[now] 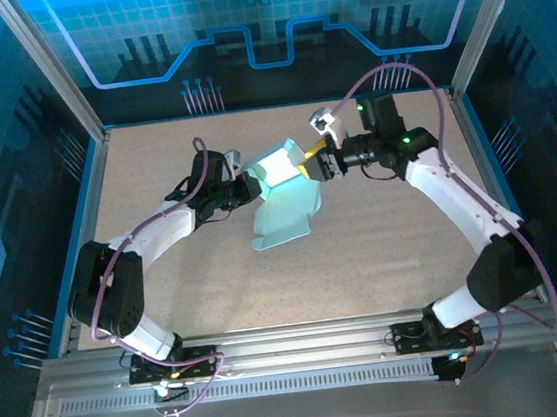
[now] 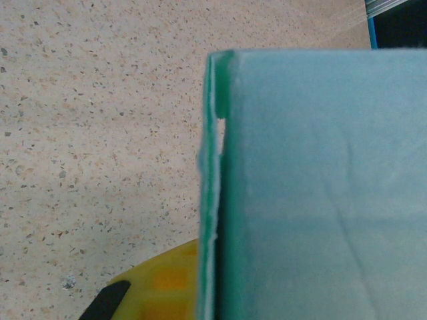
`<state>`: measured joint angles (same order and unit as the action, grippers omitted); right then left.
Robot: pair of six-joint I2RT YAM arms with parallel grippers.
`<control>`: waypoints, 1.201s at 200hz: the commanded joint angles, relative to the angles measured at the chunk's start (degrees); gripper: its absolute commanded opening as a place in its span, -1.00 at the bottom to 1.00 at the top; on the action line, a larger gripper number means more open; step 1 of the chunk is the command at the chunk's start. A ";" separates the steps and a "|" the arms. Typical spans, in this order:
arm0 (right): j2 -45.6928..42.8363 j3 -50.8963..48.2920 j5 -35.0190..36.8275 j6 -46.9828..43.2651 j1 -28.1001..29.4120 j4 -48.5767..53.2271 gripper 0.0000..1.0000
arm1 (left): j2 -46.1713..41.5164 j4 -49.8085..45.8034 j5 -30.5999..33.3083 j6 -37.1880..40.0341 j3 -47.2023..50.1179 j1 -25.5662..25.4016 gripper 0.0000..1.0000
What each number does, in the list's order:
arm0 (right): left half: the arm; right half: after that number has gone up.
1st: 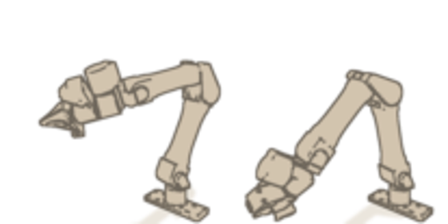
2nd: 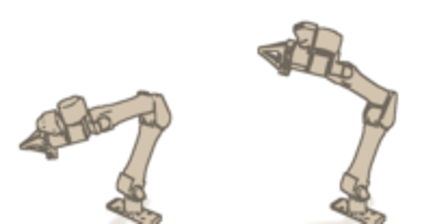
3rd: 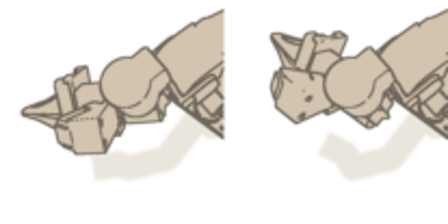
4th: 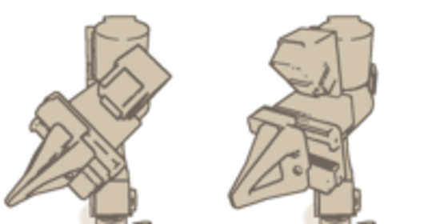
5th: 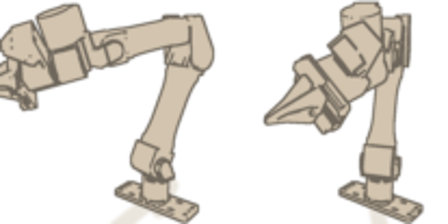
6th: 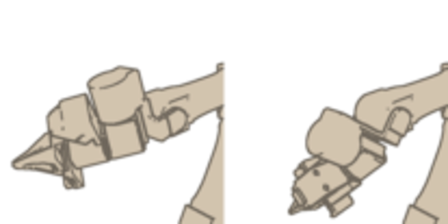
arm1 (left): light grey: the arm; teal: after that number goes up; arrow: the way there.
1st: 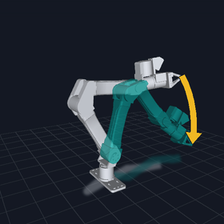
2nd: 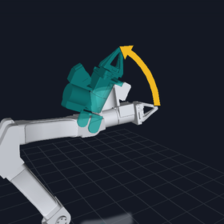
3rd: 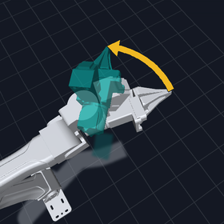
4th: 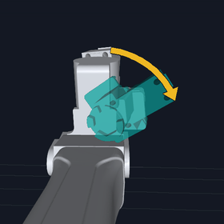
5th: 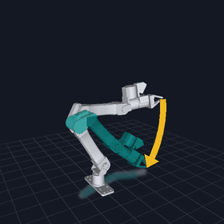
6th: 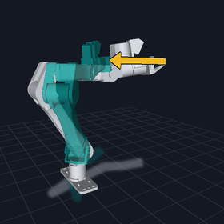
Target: Fold the paper box
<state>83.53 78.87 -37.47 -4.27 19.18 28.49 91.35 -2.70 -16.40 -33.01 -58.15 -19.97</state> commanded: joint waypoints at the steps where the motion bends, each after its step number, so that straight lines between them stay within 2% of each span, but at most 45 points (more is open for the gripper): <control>1: -2.40 -2.22 -0.25 2.70 -3.10 -3.78 -0.03 | -1.34 0.92 -2.09 0.23 -0.56 0.28 -1.00; 28: -1.52 -2.97 -2.08 3.23 -5.54 -4.81 0.00 | -1.52 0.96 -2.58 0.42 -0.81 0.34 -1.00; 59: 1.46 -1.40 -5.18 2.19 -5.78 -4.44 0.04 | -1.44 0.79 -2.59 0.33 -1.26 0.24 -1.00; 94: 5.68 3.19 -5.20 -2.08 -3.48 0.78 0.07 | -1.77 1.89 -3.02 -0.71 -0.87 0.21 -1.00; 166: 8.58 4.71 -4.90 -3.09 -0.38 1.33 -0.01 | -1.88 1.91 -3.92 -0.91 -1.32 0.23 -1.00; 199: 9.31 6.03 -1.54 -3.90 1.84 2.94 -0.05 | -1.86 1.92 -3.90 -1.21 -1.22 0.20 -1.00; 240: 9.27 6.75 9.99 -2.74 4.91 2.66 -0.06 | -2.58 1.63 -3.75 -0.87 -0.78 0.21 -1.00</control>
<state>92.29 84.01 -34.83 -6.90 21.54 30.15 91.33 -1.48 -18.46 -33.50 -58.15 -19.59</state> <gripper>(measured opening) 0.470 0.076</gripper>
